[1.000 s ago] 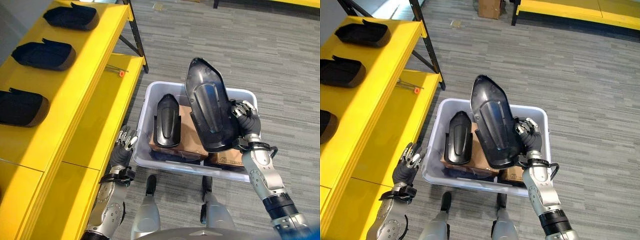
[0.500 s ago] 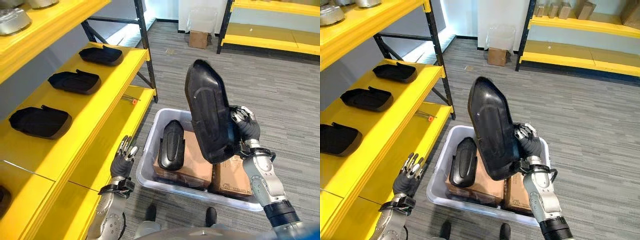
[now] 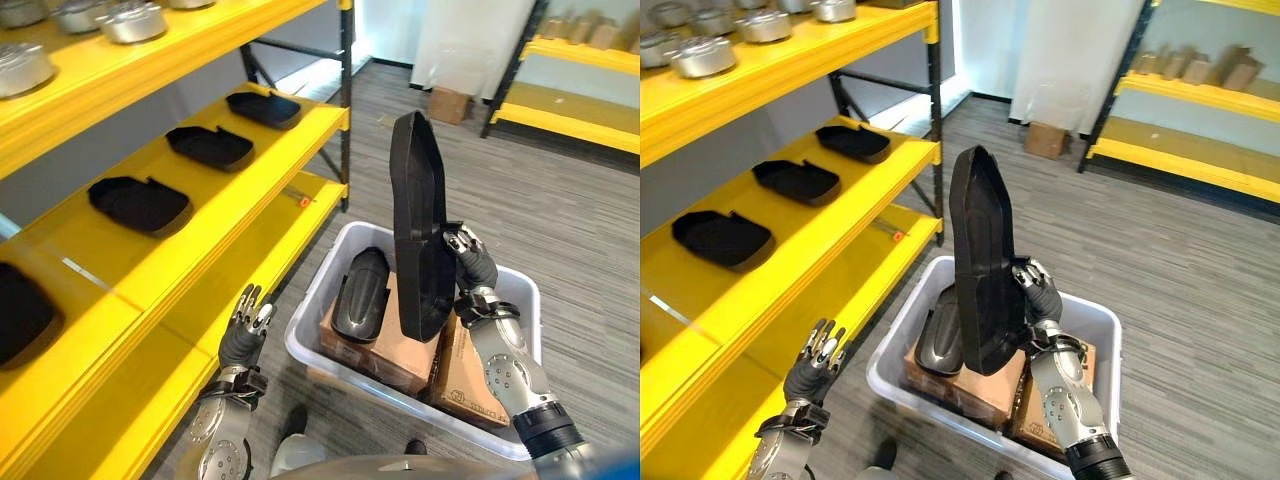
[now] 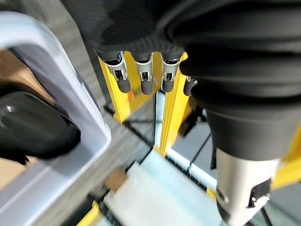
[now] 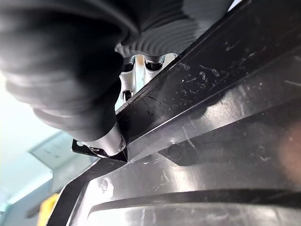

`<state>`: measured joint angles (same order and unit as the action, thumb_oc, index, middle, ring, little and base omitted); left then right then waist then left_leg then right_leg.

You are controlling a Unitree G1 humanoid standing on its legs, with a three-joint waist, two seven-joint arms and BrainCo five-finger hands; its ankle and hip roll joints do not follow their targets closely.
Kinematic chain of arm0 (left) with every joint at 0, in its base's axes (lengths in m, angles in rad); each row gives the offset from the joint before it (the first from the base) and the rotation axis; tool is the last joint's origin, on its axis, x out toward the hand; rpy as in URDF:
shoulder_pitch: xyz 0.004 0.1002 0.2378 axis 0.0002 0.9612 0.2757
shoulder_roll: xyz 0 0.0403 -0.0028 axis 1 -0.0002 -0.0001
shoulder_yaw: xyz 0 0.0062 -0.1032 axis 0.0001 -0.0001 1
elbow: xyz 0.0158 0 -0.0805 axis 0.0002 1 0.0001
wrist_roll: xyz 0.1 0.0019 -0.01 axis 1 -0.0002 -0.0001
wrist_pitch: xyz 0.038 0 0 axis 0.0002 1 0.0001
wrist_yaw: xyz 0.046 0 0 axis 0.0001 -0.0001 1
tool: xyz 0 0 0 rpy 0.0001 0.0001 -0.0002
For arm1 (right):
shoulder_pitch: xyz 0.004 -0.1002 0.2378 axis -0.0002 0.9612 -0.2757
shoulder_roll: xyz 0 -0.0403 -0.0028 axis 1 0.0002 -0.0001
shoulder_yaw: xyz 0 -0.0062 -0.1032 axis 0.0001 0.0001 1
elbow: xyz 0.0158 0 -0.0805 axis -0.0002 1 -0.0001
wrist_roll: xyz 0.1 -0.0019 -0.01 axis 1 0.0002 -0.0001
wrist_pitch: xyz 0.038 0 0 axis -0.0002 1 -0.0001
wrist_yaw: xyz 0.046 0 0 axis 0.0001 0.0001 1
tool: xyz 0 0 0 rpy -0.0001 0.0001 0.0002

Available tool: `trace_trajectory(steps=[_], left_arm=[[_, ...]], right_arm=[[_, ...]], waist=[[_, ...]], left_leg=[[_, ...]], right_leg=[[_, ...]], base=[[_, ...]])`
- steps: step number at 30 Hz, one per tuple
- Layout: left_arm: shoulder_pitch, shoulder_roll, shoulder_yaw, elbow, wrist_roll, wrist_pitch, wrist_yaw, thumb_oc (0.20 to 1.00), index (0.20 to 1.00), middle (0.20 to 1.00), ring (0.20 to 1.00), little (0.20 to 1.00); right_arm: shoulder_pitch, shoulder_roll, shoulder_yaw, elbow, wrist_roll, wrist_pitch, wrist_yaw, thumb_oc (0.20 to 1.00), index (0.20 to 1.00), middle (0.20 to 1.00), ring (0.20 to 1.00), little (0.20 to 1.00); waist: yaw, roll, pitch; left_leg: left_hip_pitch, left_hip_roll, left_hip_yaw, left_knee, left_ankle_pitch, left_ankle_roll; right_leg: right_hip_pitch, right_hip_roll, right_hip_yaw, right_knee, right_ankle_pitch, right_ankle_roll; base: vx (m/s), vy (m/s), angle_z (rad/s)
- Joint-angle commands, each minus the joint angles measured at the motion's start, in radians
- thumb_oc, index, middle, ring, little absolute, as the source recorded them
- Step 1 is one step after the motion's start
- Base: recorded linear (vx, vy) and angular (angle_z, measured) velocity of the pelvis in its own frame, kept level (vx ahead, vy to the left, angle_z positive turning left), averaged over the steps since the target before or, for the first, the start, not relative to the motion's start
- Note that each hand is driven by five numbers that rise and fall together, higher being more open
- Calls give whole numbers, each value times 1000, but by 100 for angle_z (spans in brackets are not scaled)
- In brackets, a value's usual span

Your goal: Move parts from the plastic box to the shelf.

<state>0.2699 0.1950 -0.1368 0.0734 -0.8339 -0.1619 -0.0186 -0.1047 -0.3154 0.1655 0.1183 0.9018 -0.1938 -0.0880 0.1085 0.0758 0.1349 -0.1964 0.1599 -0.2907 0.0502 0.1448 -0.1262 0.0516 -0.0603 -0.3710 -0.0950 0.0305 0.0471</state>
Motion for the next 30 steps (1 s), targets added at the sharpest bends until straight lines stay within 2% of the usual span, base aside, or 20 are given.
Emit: trace_trajectory(steps=[1,4,5,8,10,11,13,16,17,18,19,20,21,22,23,24,25,27,28,30], left_arm=[[-35,54,38,-30,11,-37,-15,1000,1000,1000,1000,1000],[-33,49,43,-34,12,-41,-13,1000,1000,1000,1000,1000],[-30,47,44,-40,12,-41,-10,1000,1000,1000,1000,1000],[-20,53,49,-56,21,-38,-9,1000,1000,1000,1000,1000],[-26,65,57,-61,31,-46,-5,1000,1000,1000,1000,1000],[-34,87,84,-71,52,-69,12,1000,1000,1000,1000,1000],[-60,101,101,-73,74,-87,40,1000,1000,1000,1000,1000],[-72,104,103,-73,94,-93,55,1000,1000,1000,1000,1000],[-82,110,101,-72,110,-94,64,1000,1000,1000,1000,1000],[-82,111,101,-72,110,-94,64,1000,1000,1000,1000,1000],[-94,120,99,-65,120,-97,70,1000,1000,1000,1000,1000],[-99,122,99,-61,125,-98,71,1000,1000,1000,1000,1000],[-117,133,97,-53,136,-106,76,1000,1000,1000,1000,1000],[-132,139,96,-39,143,-109,76,1000,1000,1000,1000,1000],[-134,138,94,-39,148,-108,68,1000,1000,1000,1000,1000],[-135,138,94,-39,148,-108,68,1000,1000,1000,1000,1000],[-128,137,97,-51,159,-106,61,1000,1000,1000,1000,1000],[-121,133,102,-59,164,-101,53,1000,1000,1000,1000,1000],[-119,131,102,-60,167,-100,50,1000,1000,1000,1000,1000],[-109,126,109,-64,168,-102,52,1000,1000,1000,1000,1000]], right_arm=[[-81,-13,-56,-63,-18,-87,-8,200,200,200,200,200],[-71,-16,-55,-73,-41,-82,-10,200,200,200,200,200],[-61,-17,-62,-74,-52,-82,-15,200,200,200,200,200],[-30,-11,-87,-89,-96,-86,-40,200,200,200,200,200],[-22,-10,-98,-97,-170,-78,-65,200,200,200,200,200],[-23,-5,-104,-91,-253,-69,-90,200,200,200,200,200],[-63,17,-91,-80,-275,-67,-111,200,200,200,200,200],[-83,32,-84,-64,-275,-65,-121,200,200,200,200,200],[-85,45,-78,-66,-272,-66,-124,200,200,200,200,200],[-86,45,-78,-66,-272,-66,-124,200,200,200,200,200],[-85,49,-75,-70,-269,-68,-126,200,200,200,200,200],[-85,50,-71,-73,-270,-68,-125,200,200,200,200,200],[-79,48,-62,-84,-267,-67,-118,200,200,200,200,200],[-56,42,-60,-102,-259,-68,-101,200,200,200,200,200],[-45,36,-60,-110,-252,-65,-90,200,200,200,200,200],[-45,36,-60,-111,-252,-65,-89,200,200,200,200,200],[-26,34,-60,-110,-243,-70,-76,200,200,200,200,200],[-7,35,-72,-104,-236,-74,-65,200,200,200,200,200],[-2,35,-74,-97,-232,-75,-62,200,200,200,200,200],[-2,42,-73,-89,-226,-76,-59,200,200,200,200,200]], waist=[[3,-43,23],[7,-45,26],[13,-48,30],[20,-50,14],[37,-71,8],[59,-109,0],[85,-158,-1],[94,-178,-8],[96,-182,-18],[94,-185,-20],[85,-184,-23],[80,-182,-23],[44,-162,-18],[-7,-141,-10],[-25,-134,-3],[-25,-133,-4],[-37,-133,9],[-53,-143,16],[-58,-149,14],[-53,-156,9]], left_leg=[[52,94,242,-82,100,-4],[67,117,242,-56,81,-9],[75,127,226,-44,71,-13],[92,134,261,-87,60,-17],[86,89,268,-63,13,-1],[77,17,267,-69,-27,24],[41,-77,263,-46,-70,65],[30,-128,251,-37,-93,95],[49,-162,237,-50,-105,117],[45,-166,237,-50,-102,119],[57,-183,225,-61,-104,131],[66,-190,218,-68,-104,137],[93,-209,180,-91,-97,155],[108,-215,142,-93,-86,169],[119,-215,125,-92,-81,175],[117,-214,125,-93,-79,174],[123,-232,104,-88,-72,177],[135,-255,80,-89,-64,170],[144,-263,71,-94,-61,166],[161,-270,66,-108,-59,160]], right_leg=[[-26,-54,5,158,-46,5],[-13,-64,-3,153,-38,8],[6,-80,-18,153,-35,13],[60,-108,-79,132,-30,36],[84,-161,-99,112,1,63],[96,-229,-124,86,58,107],[82,-320,-130,71,148,160],[79,-364,-125,77,183,176],[75,-383,-106,111,193,175],[73,-386,-107,111,195,176],[61,-388,-60,145,208,165],[49,-380,-21,163,208,155],[-10,-305,156,228,186,113],[-70,-150,331,290,75,63],[-97,-70,380,317,4,40],[-100,-68,380,318,6,39],[-125,16,374,337,-42,11],[-120,74,329,335,-69,-15],[-114,95,310,321,-69,-24],[-85,86,269,277,-60,-23]], base=[[-78,37,167],[17,54,72],[84,124,31],[149,248,74],[178,415,68],[157,510,59],[118,559,40],[110,318,22],[90,166,15],[142,221,20],[73,121,33],[149,242,59],[185,298,46],[195,300,30],[117,171,46],[59,108,126],[25,59,120],[33,30,57],[12,-16,59],[3,-31,45]])
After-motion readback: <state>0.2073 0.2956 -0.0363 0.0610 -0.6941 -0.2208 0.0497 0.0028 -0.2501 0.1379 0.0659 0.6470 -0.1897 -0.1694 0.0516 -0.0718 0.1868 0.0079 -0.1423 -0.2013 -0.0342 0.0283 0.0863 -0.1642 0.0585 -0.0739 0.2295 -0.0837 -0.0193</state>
